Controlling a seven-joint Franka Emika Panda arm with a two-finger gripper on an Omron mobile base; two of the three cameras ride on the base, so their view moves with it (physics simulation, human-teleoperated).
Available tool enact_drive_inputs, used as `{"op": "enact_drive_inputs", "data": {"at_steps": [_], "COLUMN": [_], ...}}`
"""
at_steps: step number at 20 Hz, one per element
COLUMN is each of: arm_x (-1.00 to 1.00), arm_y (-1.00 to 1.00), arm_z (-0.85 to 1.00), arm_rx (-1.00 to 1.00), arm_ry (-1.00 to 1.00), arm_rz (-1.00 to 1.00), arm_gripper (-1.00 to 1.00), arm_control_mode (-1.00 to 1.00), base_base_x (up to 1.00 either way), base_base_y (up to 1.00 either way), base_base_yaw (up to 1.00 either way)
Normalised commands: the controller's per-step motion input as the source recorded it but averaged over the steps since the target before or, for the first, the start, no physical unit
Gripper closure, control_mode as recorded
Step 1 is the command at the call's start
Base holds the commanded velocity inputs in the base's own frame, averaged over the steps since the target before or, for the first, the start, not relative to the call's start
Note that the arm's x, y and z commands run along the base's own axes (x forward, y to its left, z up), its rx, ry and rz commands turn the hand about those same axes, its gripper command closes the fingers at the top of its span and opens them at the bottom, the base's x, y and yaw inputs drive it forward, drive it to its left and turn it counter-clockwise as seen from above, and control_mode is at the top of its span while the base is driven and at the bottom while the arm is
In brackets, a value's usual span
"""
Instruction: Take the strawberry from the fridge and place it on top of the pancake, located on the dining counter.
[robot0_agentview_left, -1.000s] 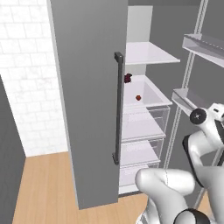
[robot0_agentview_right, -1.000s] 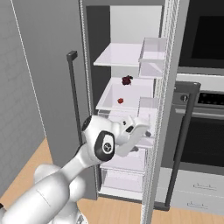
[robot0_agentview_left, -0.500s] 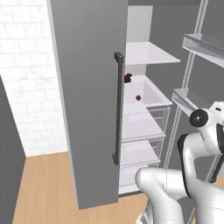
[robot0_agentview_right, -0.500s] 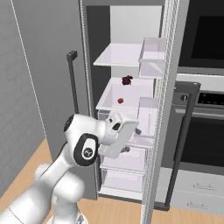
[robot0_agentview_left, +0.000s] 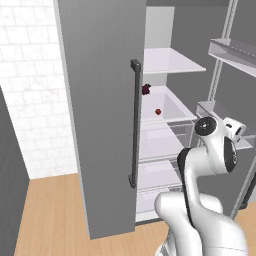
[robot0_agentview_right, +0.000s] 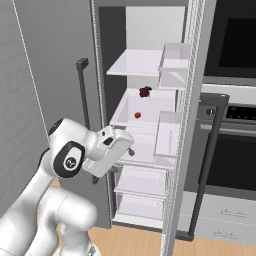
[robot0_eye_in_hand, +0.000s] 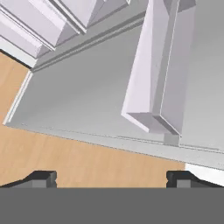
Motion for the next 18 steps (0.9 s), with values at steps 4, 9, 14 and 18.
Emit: {"op": "enact_drive_inputs", "data": {"at_steps": [4, 9, 14, 18], "arm_x": [0.0, 0.04, 0.02, -0.23], "arm_y": [0.58, 0.25, 0.32, 0.7], "arm_z": [0.17, -0.03, -0.06, 0.0], "arm_rx": [0.48, 0.63, 0.65, 0.61], "arm_ry": [0.0, 0.0, -0.11, -0.2], "arm_rz": [-0.24, -0.37, -0.48, -0.32], "arm_gripper": [-1.0, -1.0, -1.0, -1.0], "arm_control_mode": [-1.0, -1.0, -1.0, -1.0], "base_base_x": [0.0, 0.0, 0.0, 0.0], "base_base_y": [0.0, 0.0, 0.0, 0.0], "base_base_yaw": [0.0, 0.0, 0.0, 0.0]}}
